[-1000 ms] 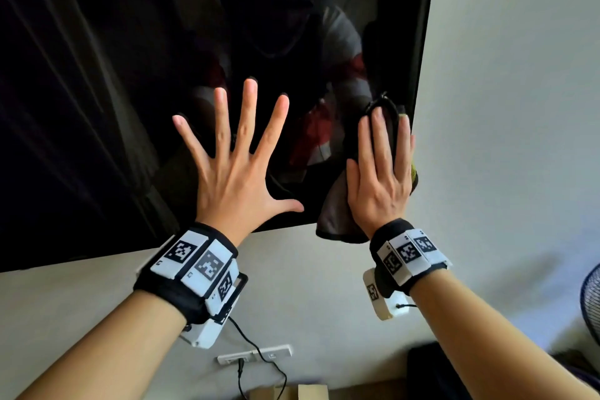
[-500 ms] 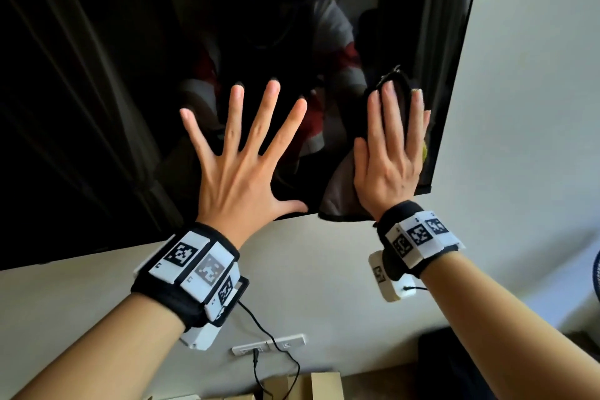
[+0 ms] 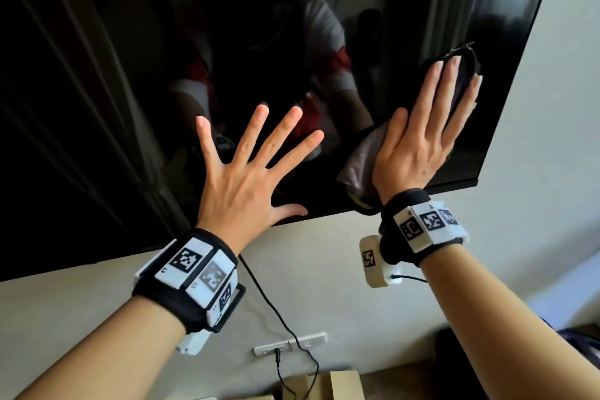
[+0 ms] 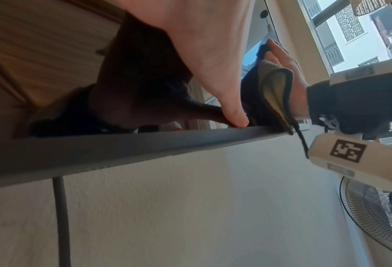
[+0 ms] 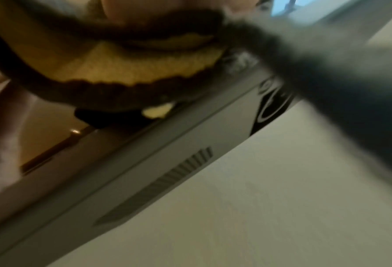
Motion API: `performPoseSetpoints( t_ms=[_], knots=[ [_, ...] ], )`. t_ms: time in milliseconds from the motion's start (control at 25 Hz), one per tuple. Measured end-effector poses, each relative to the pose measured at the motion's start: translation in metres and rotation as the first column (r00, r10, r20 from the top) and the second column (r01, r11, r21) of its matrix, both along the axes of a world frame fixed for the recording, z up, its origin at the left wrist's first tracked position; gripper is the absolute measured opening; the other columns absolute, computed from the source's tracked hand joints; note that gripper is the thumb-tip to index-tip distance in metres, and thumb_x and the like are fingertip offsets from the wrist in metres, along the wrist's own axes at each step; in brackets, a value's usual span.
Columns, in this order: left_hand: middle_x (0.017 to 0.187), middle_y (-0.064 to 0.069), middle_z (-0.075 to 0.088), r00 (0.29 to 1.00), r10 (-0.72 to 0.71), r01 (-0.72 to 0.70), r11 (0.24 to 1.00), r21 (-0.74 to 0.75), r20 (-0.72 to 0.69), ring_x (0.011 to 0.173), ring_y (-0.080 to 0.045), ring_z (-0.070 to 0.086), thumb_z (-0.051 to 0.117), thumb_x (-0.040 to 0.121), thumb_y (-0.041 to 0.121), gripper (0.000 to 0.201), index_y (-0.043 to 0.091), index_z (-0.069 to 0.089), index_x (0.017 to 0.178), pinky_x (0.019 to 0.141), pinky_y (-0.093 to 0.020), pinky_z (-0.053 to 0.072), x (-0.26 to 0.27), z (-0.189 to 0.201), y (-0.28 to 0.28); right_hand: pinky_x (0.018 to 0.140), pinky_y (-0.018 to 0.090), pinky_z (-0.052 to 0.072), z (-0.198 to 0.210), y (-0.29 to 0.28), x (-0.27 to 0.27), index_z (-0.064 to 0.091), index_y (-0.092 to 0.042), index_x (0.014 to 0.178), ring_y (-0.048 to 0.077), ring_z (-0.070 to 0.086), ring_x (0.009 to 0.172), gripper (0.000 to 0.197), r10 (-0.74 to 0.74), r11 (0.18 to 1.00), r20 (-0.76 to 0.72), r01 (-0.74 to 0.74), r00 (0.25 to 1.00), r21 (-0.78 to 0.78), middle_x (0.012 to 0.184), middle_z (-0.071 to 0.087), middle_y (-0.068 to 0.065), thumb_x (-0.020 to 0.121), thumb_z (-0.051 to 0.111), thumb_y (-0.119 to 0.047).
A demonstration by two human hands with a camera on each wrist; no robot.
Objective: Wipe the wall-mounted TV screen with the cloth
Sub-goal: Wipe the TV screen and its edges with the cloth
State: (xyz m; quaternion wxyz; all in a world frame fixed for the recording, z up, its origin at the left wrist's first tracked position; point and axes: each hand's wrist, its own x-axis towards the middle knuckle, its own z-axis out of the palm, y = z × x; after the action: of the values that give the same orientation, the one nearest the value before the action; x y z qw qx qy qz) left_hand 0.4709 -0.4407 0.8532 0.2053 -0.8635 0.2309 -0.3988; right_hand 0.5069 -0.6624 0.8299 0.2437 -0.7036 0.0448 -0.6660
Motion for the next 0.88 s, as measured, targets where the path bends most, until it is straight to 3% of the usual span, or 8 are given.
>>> performPoseSetpoints(
  t_ms=[160,200,320,360,480,560,720,880],
  knots=[
    [0.166,0.003,-0.003,0.999,-0.044,0.045,0.999,-0.010,0.012,0.153,-0.027,-0.005,0.058,0.070,0.080,0.110,0.040,0.003,0.157,0.106,-0.073,-0.014,-0.002,0.002,0.003,0.119,0.056,0.018,-0.017,0.021,-0.005,0.039,-0.002,0.145,0.047,0.025,0.140,0.045,0.064,0.954,-0.021,-0.068,0.998,-0.294,0.149,0.040,0.019,0.103,0.039,-0.018],
    [0.166,0.003,-0.004,0.998,-0.056,0.056,0.998,-0.018,0.014,0.153,-0.028,-0.004,0.059,0.069,0.081,0.113,0.039,0.001,0.157,0.107,-0.072,-0.012,-0.003,0.004,0.009,0.119,0.056,0.020,-0.011,0.013,-0.003,0.039,-0.002,0.145,0.047,0.025,0.140,0.045,0.044,0.958,-0.019,-0.047,0.999,-0.282,0.149,0.040,0.020,0.103,0.039,-0.017],
    [0.165,0.000,-0.008,0.998,-0.045,0.048,0.997,-0.059,0.049,0.151,-0.032,-0.010,0.060,0.067,0.082,0.113,0.041,0.004,0.156,0.104,-0.076,-0.013,-0.009,0.018,0.043,0.118,0.058,0.021,0.014,0.020,-0.001,0.037,0.002,0.146,0.047,0.021,0.142,0.047,-0.040,0.992,-0.015,0.041,0.999,0.122,0.152,0.035,0.022,0.102,0.036,-0.015],
    [0.165,0.000,-0.009,0.998,-0.027,0.030,0.997,-0.072,0.052,0.150,-0.034,-0.013,0.060,0.066,0.082,0.113,0.041,0.006,0.156,0.102,-0.078,-0.012,-0.011,0.024,0.058,0.118,0.058,0.019,0.016,0.039,-0.003,0.037,0.003,0.146,0.047,0.021,0.142,0.048,-0.042,0.988,-0.021,0.045,0.999,0.147,0.153,0.034,0.022,0.102,0.037,-0.015],
    [0.166,-0.002,-0.009,0.999,0.016,-0.014,0.998,-0.055,0.031,0.148,-0.037,-0.018,0.061,0.064,0.082,0.114,0.042,0.007,0.156,0.099,-0.082,-0.007,-0.011,0.032,0.089,0.120,0.055,0.016,-0.002,0.089,-0.008,0.043,-0.001,0.143,0.047,0.024,0.140,0.045,0.071,0.970,-0.014,-0.072,0.997,-0.233,0.148,0.042,0.020,0.102,0.041,-0.019],
    [0.166,-0.002,-0.008,1.000,0.022,-0.021,0.999,-0.036,0.020,0.148,-0.037,-0.019,0.060,0.064,0.083,0.114,0.042,0.006,0.156,0.100,-0.081,-0.007,-0.009,0.030,0.093,0.119,0.053,0.019,-0.001,0.079,-0.007,0.045,-0.002,0.143,0.045,0.027,0.139,0.043,0.062,0.934,-0.011,-0.061,0.998,-0.353,0.147,0.044,0.018,0.103,0.041,-0.019],
    [0.166,-0.003,-0.007,0.999,0.027,-0.026,0.999,-0.028,0.025,0.149,-0.042,-0.010,0.058,0.065,0.084,0.114,0.042,0.002,0.156,0.101,-0.081,-0.007,-0.007,0.028,0.092,0.119,0.058,0.019,0.007,0.087,-0.006,0.040,0.003,0.144,0.049,0.023,0.141,0.046,-0.008,1.000,-0.030,0.009,1.000,0.008,0.151,0.037,0.023,0.104,0.035,-0.019],
    [0.165,-0.002,-0.011,0.998,0.035,-0.035,0.999,-0.019,0.045,0.148,-0.041,-0.009,0.056,0.066,0.085,0.115,0.042,-0.001,0.156,0.102,-0.081,-0.005,-0.008,0.028,0.093,0.121,0.048,0.012,-0.016,0.110,-0.009,0.041,-0.006,0.145,0.040,0.024,0.141,0.045,0.097,0.907,-0.018,-0.096,0.995,-0.409,0.148,0.043,0.014,0.101,0.045,-0.018]
  ],
)
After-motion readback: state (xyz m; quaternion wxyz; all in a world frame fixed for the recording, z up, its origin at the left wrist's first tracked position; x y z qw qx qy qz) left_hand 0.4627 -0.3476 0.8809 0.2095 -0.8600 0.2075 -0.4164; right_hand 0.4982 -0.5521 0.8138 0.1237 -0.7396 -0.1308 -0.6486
